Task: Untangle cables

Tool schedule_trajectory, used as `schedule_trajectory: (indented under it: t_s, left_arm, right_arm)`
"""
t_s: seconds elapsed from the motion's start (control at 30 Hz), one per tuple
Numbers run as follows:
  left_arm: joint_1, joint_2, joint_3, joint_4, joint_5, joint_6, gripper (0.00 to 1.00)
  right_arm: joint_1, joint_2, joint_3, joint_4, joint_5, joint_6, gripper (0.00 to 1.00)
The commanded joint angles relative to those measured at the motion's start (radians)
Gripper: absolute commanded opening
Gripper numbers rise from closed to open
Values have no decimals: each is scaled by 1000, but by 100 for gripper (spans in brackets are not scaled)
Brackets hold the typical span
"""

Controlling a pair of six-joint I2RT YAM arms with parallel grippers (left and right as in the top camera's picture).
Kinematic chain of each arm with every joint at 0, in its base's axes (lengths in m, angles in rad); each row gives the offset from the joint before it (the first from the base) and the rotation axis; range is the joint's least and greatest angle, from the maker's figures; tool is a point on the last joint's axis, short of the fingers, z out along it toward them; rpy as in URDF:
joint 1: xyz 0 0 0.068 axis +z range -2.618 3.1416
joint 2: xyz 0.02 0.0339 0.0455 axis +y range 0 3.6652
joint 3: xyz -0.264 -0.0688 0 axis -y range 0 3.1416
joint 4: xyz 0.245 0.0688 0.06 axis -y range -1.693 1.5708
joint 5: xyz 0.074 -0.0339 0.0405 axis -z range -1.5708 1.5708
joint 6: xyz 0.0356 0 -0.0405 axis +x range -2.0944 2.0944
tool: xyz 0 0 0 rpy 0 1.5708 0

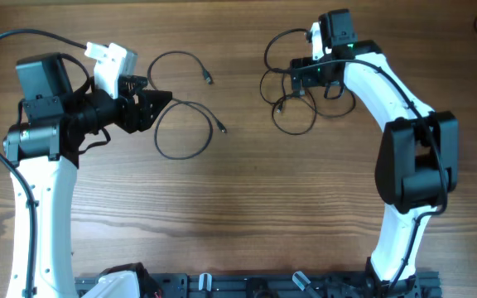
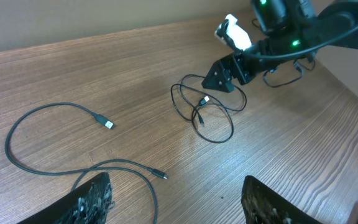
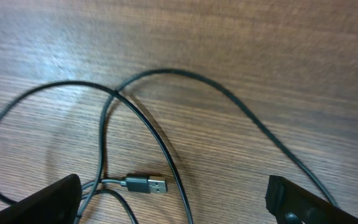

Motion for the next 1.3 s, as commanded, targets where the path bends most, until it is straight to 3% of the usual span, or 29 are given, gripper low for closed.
schedule_trajectory:
  t_s: [0.0, 0.6, 1.27]
  left_arm:
    - [-5, 5, 10, 0, -2, -1, 69]
    - [-5, 5, 10, -8, -2, 3, 69]
    - [-5, 5, 10, -8, -2, 3, 69]
  right_arm:
    - [-1, 24, 13, -8, -26, -27, 98]
    - [0, 24, -67, -86, -31, -47, 99]
    - [-1, 25, -117, -118, -100, -240, 99]
